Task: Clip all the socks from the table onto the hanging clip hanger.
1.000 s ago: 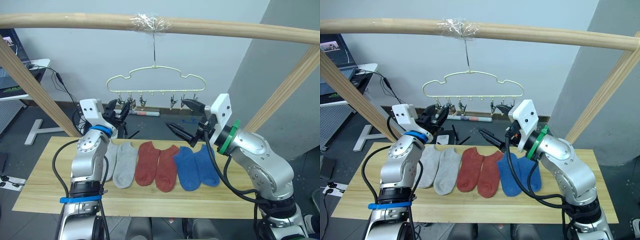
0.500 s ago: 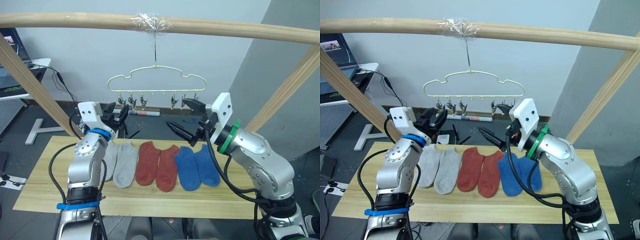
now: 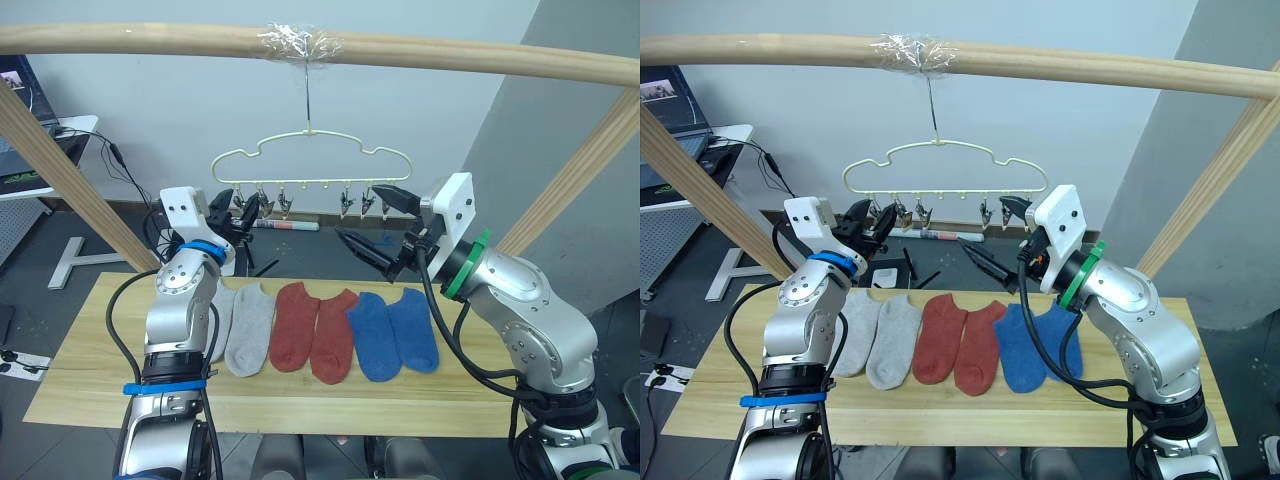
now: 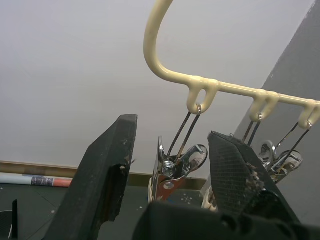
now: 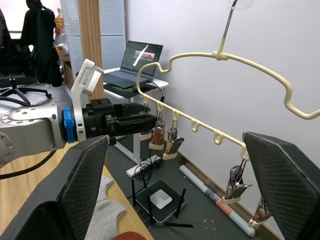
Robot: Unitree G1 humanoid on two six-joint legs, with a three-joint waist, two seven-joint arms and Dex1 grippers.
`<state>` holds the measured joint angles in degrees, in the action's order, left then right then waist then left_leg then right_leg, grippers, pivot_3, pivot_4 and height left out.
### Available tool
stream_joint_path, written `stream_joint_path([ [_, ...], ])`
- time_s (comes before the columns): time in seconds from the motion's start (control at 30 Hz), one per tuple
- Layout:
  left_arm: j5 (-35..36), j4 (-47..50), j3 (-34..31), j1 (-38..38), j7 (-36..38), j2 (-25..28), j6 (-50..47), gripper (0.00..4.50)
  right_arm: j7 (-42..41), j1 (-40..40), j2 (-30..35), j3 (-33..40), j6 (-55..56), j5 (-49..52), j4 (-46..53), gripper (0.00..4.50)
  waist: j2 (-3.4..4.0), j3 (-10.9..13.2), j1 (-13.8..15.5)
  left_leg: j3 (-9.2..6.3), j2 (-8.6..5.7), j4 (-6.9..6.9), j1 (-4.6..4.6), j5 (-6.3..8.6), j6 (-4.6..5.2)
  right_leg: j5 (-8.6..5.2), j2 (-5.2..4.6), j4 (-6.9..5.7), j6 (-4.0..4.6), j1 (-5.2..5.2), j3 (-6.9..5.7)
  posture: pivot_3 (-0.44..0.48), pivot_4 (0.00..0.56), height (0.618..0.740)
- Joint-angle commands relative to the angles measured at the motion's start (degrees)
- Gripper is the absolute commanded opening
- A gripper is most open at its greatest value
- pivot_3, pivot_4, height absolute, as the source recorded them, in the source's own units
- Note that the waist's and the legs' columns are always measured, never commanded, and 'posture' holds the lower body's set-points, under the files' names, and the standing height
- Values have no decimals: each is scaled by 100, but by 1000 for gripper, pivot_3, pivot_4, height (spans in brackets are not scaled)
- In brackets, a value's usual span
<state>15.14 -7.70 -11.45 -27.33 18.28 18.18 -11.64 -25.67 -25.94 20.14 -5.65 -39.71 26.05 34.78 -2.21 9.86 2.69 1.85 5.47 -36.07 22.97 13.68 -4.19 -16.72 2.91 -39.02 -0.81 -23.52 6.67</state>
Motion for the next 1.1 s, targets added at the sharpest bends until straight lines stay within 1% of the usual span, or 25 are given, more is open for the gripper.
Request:
stream_joint_path([
  [0.03,-34,208,33,13,-17,-32,150,2554,57,-83,-20,89,18,95,242,4500,0,0,-1,0,0,0,0,0,0,0,0,0,0,0,0,120,190,740],
  [0.23,-33,222,29,13,1,-38,143,2554,46,-98,-31,72,20,114,222,4500,0,1,-3,0,0,0,0,0,0,0,0,0,0,0,-1,124,191,740],
  [0.27,-26,223,30,13,14,-37,142,2214,45,-98,-31,71,20,114,222,4500,0,2,-3,0,0,0,0,0,0,0,0,0,0,0,0,124,191,740],
  [0.3,-19,224,40,9,46,-36,156,2031,40,-100,-30,75,24,116,213,4500,0,2,-3,0,0,0,0,0,0,0,0,0,0,0,0,126,191,740],
  [0.43,-5,233,34,-10,48,-60,174,855,64,-86,-40,104,-15,143,198,4500,0,2,-2,0,0,0,0,0,0,0,0,0,0,0,0,126,189,740],
  [0.5,-2,227,33,-14,45,-64,186,391,74,-81,-35,110,-29,155,197,4500,0,2,-2,0,0,0,0,0,0,0,0,0,0,0,-1,126,189,740],
  [0.57,4,219,31,-17,44,-66,194,75,94,-80,-40,117,-48,173,199,4500,0,2,-2,0,0,0,0,0,0,0,0,0,0,0,0,126,189,740],
  [0.6,7,216,30,-17,44,-66,197,7,101,-77,-44,119,-54,179,201,4500,0,2,-2,0,0,0,0,0,0,0,0,0,0,0,0,126,189,740],
  [0.7,7,204,47,-23,72,-55,186,0,140,-27,-39,121,-87,160,203,4500,0,2,-4,0,0,0,0,0,0,0,0,0,-1,0,0,123,189,740],
  [0.8,-51,195,74,-20,52,-18,117,0,374,198,11,100,-185,-77,145,4500,0,2,-3,0,0,0,0,0,0,0,0,0,-1,0,0,131,190,740],
  [0.97,-33,221,72,40,69,16,100,0,899,1229,384,-102,-421,-863,-195,4500,-3,4,34,-1,-2,1,4,0,-1,-1,-6,4,-1,1,-3,140,191,740],
  [1.1,-6,295,100,120,112,31,26,0,1230,1888,294,-63,-639,-1131,-663,4500,-2,7,-7,4,-5,1,2,0,-2,-2,-11,3,-3,-1,3,140,191,740],
])
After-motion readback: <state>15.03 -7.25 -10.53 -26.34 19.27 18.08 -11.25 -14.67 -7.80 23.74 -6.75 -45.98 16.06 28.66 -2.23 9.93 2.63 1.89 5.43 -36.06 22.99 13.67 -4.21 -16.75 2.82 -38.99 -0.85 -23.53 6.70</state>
